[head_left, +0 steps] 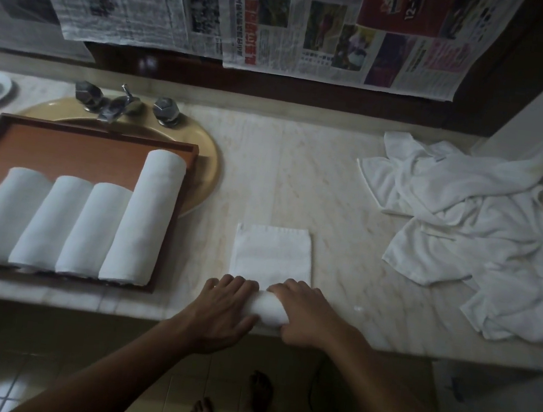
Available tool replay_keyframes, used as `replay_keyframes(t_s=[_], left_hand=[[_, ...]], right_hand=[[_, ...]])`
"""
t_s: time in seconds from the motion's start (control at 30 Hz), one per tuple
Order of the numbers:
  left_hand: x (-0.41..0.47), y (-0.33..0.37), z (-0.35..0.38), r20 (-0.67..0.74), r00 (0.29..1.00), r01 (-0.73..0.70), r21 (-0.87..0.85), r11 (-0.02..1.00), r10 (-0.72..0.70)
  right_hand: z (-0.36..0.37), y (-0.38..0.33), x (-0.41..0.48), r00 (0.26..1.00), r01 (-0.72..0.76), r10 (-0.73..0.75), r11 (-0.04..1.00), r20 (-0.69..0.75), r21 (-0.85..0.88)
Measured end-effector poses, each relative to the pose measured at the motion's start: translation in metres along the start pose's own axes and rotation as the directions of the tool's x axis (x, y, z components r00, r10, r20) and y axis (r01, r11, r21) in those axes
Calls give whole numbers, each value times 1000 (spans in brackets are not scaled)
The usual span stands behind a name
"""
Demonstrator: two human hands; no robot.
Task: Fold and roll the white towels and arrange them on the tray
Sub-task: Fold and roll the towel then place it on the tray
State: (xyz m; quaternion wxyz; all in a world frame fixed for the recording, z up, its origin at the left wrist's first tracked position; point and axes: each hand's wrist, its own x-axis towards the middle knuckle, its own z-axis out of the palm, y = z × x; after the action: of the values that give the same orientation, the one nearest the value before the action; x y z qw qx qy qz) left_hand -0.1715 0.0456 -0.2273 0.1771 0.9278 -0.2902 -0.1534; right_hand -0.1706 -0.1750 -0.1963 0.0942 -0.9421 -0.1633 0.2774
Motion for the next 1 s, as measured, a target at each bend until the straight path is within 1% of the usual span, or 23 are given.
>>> replay_keyframes(t_s=[0.07,0.13,0.2,0.23,0.3,0.4,0.47,0.5,0.57,0.63,0.67,0.73,0.8,0.87,1.0], left_hand=[[5,-1,-3,38,999,18,-3,1000,-18],[10,-3,-7,77,996,55,-27,998,-53],[18,-4,-11,107,990,96,-73,993,-88],[21,-4,-14,127,987,115,-91,989,-103],[29,-5,-18,179,975,158,-123,980,-135],[39,-10,-20,247,948,248,-186,951,-199],[40,-10,-19,234,941,300,-244,922,-244],[39,-7,-18,181,950,294,-231,928,-256],[30,1,-16,-21,970,237,-126,963,-241],[19,13,-14,-210,961,174,-38,984,-178],[15,18,-11,-246,960,140,-1,990,-136],[11,23,-3,-216,973,103,94,990,-81],[13,20,3,-166,982,123,161,979,-95],[19,12,4,-137,983,144,169,975,-122],[27,4,-1,-122,986,130,129,983,-114]], right_hand=[[1,-3,-5,998,-32,33,999,-44,29],[4,-9,-15,983,-50,57,998,-176,46],[14,-16,-28,934,-28,52,997,-353,75],[22,-20,-32,909,-14,46,997,-413,81],[38,-27,-35,883,-29,42,999,-467,36],[53,-29,-31,895,-59,37,998,-444,-36],[54,-26,-26,901,-56,21,996,-433,-68],[53,-24,-24,903,-58,17,995,-430,-81],[48,-20,-18,907,-67,20,993,-422,-97],[44,-16,-10,917,-66,20,993,-399,-101],[41,-14,-5,920,-64,17,992,-392,-108],[32,-11,3,927,-69,15,989,-376,-132],[22,-9,10,938,-64,9,987,-346,-148],[10,-7,16,949,-45,-6,987,-315,-153],[-8,-5,23,973,-21,-23,983,-230,-184]])
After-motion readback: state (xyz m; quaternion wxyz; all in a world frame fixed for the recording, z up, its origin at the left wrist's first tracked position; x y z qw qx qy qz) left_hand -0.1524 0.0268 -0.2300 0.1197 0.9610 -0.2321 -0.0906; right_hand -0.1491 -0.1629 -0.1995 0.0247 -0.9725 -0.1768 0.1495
